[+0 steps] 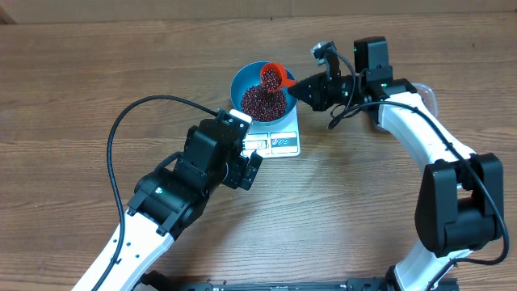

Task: Scoop item into bowl and weigh 150g on scale
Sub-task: 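Carry the filled scoop left over the blue bowl, then tilt the scoop to pour beans into the blue bowl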

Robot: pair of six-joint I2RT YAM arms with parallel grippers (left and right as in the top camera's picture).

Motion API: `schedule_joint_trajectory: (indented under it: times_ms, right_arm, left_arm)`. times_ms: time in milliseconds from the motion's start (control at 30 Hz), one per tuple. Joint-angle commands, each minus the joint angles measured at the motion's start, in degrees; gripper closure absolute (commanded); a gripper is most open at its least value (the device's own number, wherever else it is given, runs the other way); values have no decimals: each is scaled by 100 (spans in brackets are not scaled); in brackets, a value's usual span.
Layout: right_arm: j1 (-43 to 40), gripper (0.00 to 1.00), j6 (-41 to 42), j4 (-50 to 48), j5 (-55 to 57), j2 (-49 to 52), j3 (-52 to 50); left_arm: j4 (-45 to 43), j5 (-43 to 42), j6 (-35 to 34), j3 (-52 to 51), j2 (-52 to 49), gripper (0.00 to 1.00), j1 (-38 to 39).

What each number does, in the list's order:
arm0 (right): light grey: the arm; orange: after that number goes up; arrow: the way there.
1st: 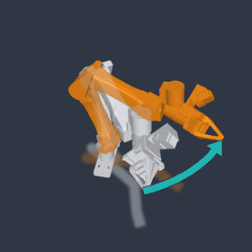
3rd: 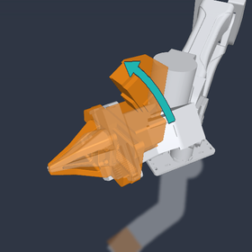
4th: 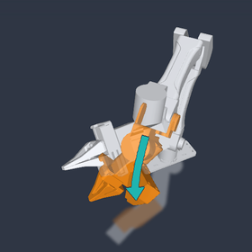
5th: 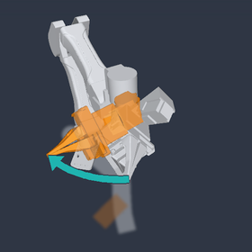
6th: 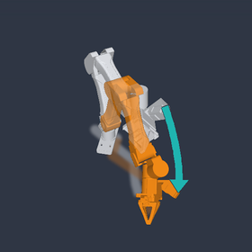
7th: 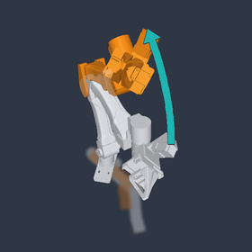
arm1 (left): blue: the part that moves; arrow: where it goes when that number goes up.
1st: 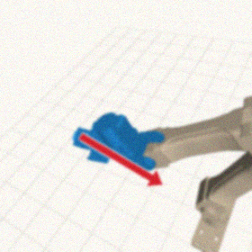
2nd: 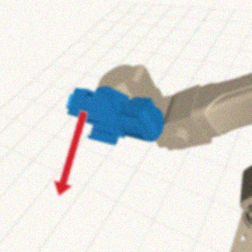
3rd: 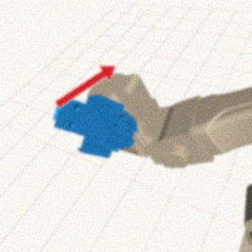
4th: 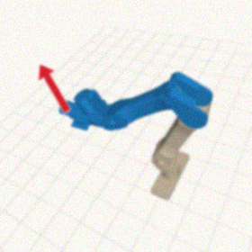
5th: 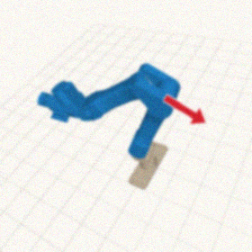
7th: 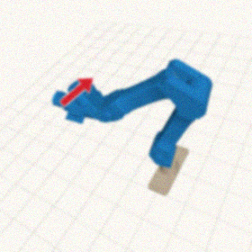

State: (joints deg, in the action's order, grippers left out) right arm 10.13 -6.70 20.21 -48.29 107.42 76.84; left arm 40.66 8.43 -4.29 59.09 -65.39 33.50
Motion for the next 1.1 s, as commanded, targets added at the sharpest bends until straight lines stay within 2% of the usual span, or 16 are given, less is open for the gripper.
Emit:
schedule_joint_trajectory:
  times_ms: [0, 300, 500, 867, 1067]
  right_arm:
    - [85, 96, -1287, -39, 544, -2, 26]
    - [116, 96, -4054, -44, 538, -2, 26]
    - [116, 96, -5587, -79, 542, -2, 26]
    - [116, 96, -5674, -581, 540, -2, 28]
    - [109, 96, -5434, -586, 542, -4, 55]
  left_arm:
    - [-20, 55, -20, -7, -22, 0, -15]
    - [-20, 55, -20, -7, -22, 1, -15]
    - [-20, 55, -20, -7, -22, 0, -15]
    - [-20, 55, -20, -7, -22, 0, -15]
    - [-20, 55, -20, -7, -22, 1, -15]
